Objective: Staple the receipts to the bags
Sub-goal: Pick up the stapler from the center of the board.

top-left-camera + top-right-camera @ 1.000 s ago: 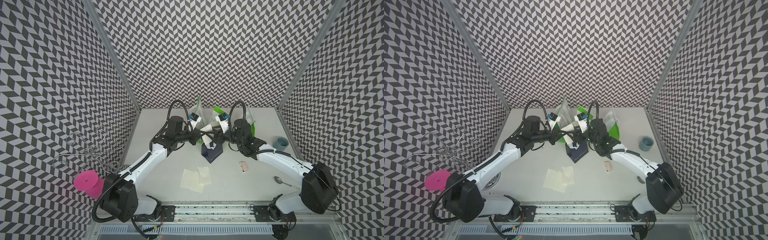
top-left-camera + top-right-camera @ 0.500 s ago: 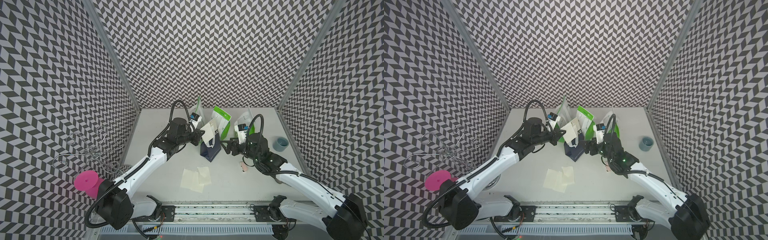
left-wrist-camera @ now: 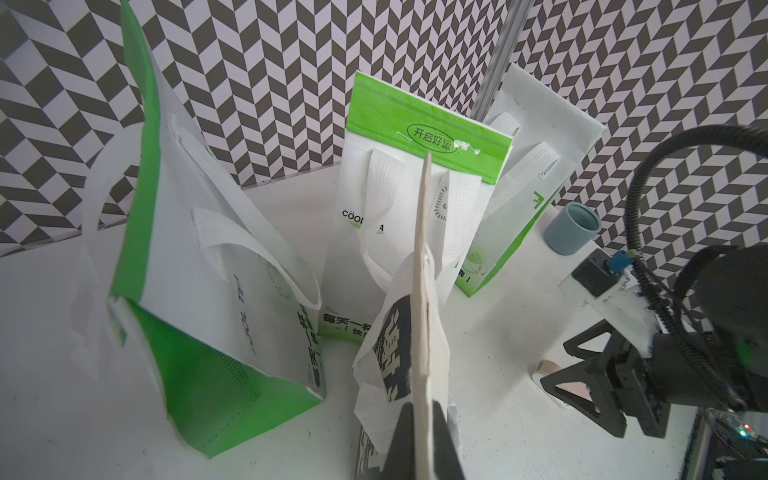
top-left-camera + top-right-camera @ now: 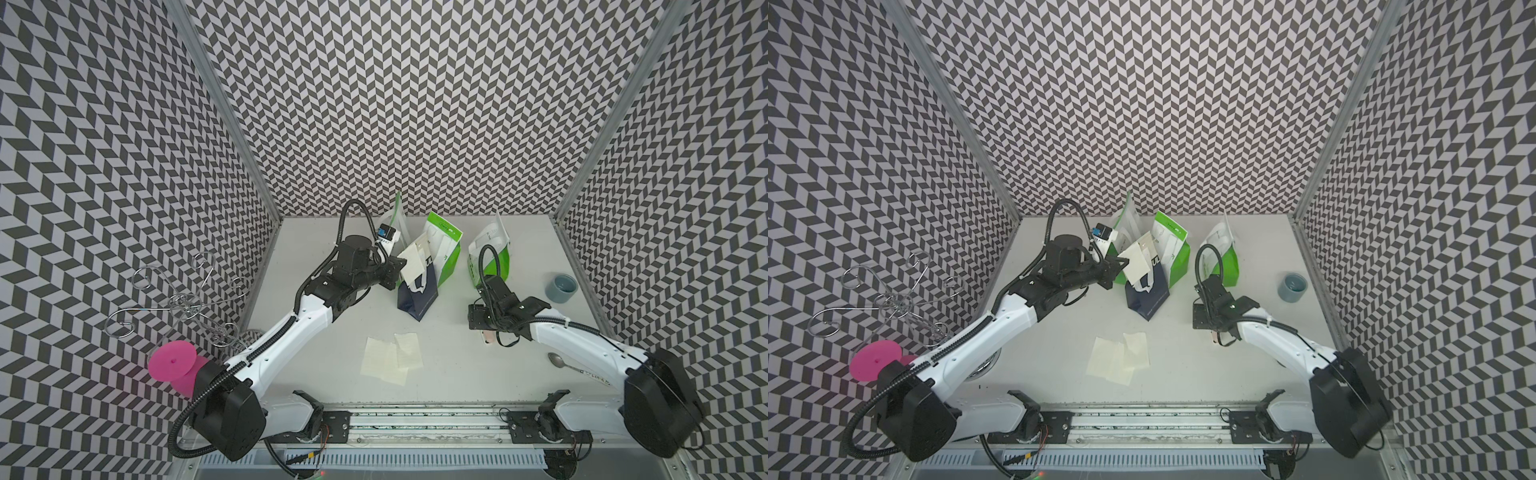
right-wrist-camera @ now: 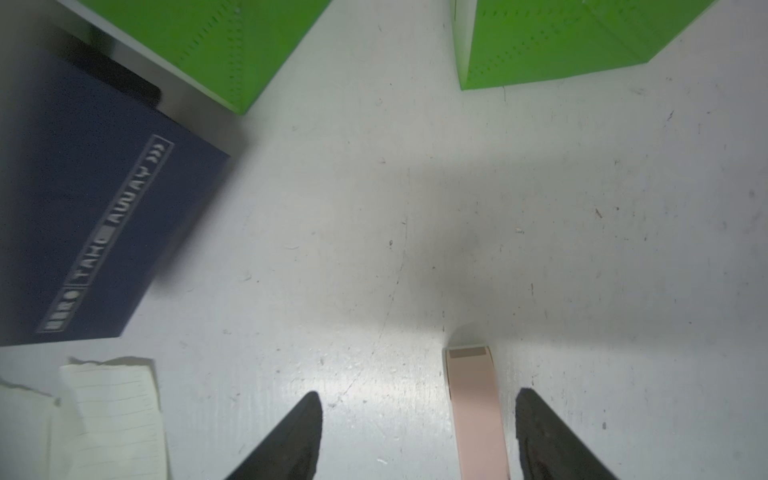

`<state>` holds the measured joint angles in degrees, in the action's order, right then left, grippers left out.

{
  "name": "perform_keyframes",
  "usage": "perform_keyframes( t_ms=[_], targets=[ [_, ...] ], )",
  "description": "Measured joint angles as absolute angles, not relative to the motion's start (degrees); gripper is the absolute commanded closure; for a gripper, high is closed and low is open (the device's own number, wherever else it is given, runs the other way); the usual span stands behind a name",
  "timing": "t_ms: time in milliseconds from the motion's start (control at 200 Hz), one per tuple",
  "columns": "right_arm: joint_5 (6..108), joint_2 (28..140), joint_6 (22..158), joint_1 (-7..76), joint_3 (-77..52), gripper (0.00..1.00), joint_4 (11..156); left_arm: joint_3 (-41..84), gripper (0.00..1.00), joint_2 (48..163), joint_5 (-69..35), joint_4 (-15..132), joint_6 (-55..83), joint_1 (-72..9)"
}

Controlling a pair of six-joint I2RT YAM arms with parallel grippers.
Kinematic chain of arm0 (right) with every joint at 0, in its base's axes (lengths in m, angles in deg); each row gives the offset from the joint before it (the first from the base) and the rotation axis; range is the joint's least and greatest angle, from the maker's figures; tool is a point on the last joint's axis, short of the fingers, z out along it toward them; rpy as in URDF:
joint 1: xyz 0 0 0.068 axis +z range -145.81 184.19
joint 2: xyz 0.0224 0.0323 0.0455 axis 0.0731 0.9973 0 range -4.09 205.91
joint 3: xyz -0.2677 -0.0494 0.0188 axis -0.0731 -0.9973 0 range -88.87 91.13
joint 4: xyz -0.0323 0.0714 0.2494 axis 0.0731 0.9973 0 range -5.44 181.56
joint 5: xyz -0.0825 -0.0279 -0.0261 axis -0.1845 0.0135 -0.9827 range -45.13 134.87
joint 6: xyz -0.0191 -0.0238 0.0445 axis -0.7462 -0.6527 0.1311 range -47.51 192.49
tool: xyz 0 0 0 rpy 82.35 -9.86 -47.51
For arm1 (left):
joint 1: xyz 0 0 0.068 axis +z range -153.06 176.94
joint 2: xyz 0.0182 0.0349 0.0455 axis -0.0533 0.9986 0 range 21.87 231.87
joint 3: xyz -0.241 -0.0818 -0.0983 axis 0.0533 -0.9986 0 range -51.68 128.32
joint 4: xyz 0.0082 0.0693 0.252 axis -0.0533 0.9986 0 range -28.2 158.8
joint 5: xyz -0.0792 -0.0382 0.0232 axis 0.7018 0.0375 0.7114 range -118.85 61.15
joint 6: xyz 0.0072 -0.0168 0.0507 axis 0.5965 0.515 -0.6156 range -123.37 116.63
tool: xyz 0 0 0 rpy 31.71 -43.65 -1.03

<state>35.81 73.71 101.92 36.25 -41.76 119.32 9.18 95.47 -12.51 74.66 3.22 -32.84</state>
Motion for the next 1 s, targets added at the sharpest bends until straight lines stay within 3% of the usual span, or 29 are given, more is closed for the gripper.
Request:
perform_keyframes(
  t_ms=[371,871,1001],
  targets=[
    [31.72,81.12,101.04,36.07,-38.39,0.34,124.59,9.18,1.0,95.06,-12.27,74.84,3.78,-32.84],
    [33.17,84.92,99.56,35.57,-40.47,0.52,124.26,9.18,1.0,94.2,-11.29,74.97,3.81,-33.03],
    [33.14,85.21,99.36,35.48,-40.47,0.62,123.78,9.18,1.0,94.2,-11.2,74.99,3.81,-33.05]
  ],
)
